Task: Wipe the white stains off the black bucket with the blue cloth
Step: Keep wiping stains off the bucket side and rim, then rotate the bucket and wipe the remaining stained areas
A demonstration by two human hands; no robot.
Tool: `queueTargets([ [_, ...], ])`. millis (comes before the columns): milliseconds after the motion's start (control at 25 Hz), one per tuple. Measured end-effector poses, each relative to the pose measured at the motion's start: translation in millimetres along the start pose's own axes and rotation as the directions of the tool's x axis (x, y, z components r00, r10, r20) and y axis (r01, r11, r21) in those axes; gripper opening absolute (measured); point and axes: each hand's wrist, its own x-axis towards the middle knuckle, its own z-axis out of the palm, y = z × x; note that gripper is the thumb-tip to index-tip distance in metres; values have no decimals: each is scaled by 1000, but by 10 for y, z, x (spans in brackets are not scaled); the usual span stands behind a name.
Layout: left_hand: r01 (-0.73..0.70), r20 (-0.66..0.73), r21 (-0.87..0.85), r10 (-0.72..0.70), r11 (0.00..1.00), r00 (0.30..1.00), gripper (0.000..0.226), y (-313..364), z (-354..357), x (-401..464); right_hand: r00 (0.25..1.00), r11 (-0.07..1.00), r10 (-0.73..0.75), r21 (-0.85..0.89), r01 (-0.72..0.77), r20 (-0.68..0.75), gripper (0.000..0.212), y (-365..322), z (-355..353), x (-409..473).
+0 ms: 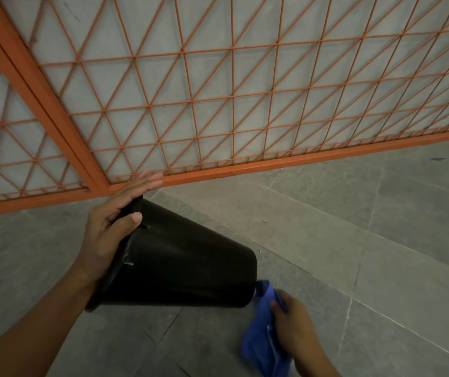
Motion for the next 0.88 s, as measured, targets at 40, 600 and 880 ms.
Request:
queueTargets([
  [40, 8, 37, -27, -7, 1000, 999, 52, -11, -29, -38, 1000, 988, 27, 150, -26, -3, 26, -11, -42, 55],
  [600, -35, 71, 255, 17, 966, 997, 91, 90, 159, -555, 982, 958, -105, 283, 57, 155, 25, 297, 158, -3],
  [880, 112, -114, 99, -100, 989, 988, 98, 89, 323, -664, 983, 981, -185, -54, 185, 11, 31, 269, 63, -18],
])
